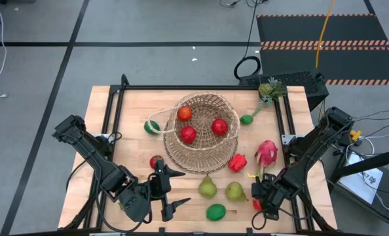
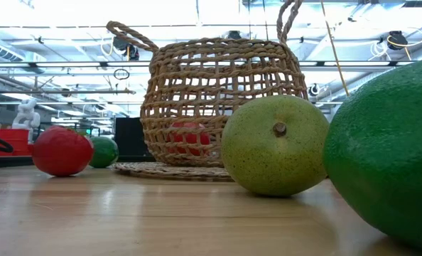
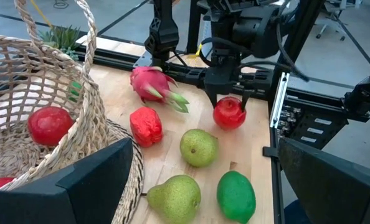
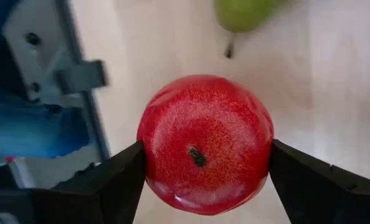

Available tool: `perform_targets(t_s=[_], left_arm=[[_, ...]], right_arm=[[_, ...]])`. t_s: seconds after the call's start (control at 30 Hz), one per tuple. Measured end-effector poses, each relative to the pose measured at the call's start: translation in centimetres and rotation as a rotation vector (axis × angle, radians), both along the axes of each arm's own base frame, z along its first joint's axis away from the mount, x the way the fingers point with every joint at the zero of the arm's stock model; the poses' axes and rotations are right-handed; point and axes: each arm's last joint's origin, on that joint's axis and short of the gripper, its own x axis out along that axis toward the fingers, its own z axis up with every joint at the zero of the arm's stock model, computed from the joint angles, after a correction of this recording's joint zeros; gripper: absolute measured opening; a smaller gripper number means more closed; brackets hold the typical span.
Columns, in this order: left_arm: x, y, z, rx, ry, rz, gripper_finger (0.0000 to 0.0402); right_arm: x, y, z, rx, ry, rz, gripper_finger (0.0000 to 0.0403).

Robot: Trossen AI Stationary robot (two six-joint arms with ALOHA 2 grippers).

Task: Build produce basket
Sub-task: Put the red apple into the basket

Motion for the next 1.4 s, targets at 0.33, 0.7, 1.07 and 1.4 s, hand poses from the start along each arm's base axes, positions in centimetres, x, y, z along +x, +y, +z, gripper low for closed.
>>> perform_targets(t_s=[0.33,0.7,1.07,1.4], left_arm=[[0.0,0.0,0.0,-0.002,0.000,0.001,0.0399],[0.1,-0.2,-0.5,-0.007,0.017,-0.008,0.0399],[0.2,-0.5,-0.8,-0.014,0.023,-0.012,0.0399],[0.2,-0.6,-0.7,-0.018,0.018,-0.013,0.0399]], right_arm=[[0.3,0.4,2.4,0.032,-0.309,-0.069,0.0296],[0.3,2.4,4.6,-0.001,-0.746,-0.072,0.0295],[0.2,4.6,4.5,-0.253,-1.088,-0.169,0.0295],[1.6,4.1,5.2,-0.471,-1.200,-0.151,0.0301]])
